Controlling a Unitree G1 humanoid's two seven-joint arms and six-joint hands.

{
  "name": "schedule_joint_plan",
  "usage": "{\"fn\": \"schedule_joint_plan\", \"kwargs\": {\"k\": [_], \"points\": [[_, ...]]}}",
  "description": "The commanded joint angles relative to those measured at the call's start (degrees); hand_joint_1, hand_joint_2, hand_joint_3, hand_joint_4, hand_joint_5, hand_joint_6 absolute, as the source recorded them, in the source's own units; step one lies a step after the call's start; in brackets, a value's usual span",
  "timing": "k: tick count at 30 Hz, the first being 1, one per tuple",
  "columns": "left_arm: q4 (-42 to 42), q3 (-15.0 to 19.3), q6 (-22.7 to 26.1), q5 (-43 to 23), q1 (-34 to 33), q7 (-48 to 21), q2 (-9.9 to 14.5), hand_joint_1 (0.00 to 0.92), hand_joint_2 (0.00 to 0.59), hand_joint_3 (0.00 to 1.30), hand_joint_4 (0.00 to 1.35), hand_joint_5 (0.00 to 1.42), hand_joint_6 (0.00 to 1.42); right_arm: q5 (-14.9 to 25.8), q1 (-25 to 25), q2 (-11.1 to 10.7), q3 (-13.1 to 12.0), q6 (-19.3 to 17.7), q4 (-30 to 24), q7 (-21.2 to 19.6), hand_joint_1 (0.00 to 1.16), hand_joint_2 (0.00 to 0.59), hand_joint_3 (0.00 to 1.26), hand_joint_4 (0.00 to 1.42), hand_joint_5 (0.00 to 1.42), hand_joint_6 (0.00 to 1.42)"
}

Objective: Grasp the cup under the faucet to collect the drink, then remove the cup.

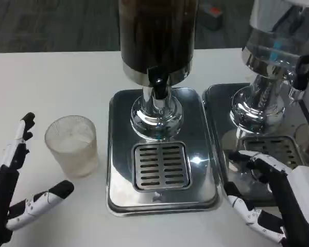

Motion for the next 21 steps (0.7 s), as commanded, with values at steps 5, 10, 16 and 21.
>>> {"fn": "schedule_joint_plan", "kwargs": {"k": [5,10,16,21], "points": [[6.9,-0.5,2.5,-3.3,-7.8,-6.6,0.5,0.034,0.000,0.00,0.00,0.14,0.27,0.6,-0.1,0.2,-0.4,0.5,-0.8,0.8,0.51,0.372,0.37,0.31,0.36,0.50],[11.2,-0.8,2.5,-3.8,-11.5,-9.7,0.6,0.071,0.000,0.00,0.00,0.16,0.28,0.7,-0.2,0.4,-0.3,0.6,-0.8,1.0,0.50,0.370,0.37,0.31,0.36,0.50],[15.8,-1.7,2.8,-3.2,-15.5,-11.4,0.8,0.121,0.000,0.00,0.00,0.18,0.30,0.6,0.1,0.6,-0.3,0.6,-0.9,0.9,0.50,0.362,0.37,0.31,0.36,0.50],[19.9,-3.1,3.2,-2.7,-18.8,-11.6,1.0,0.150,0.004,0.00,0.00,0.18,0.32,0.5,0.3,0.7,-0.3,0.6,-1.1,0.8,0.49,0.359,0.37,0.31,0.36,0.50]]}}
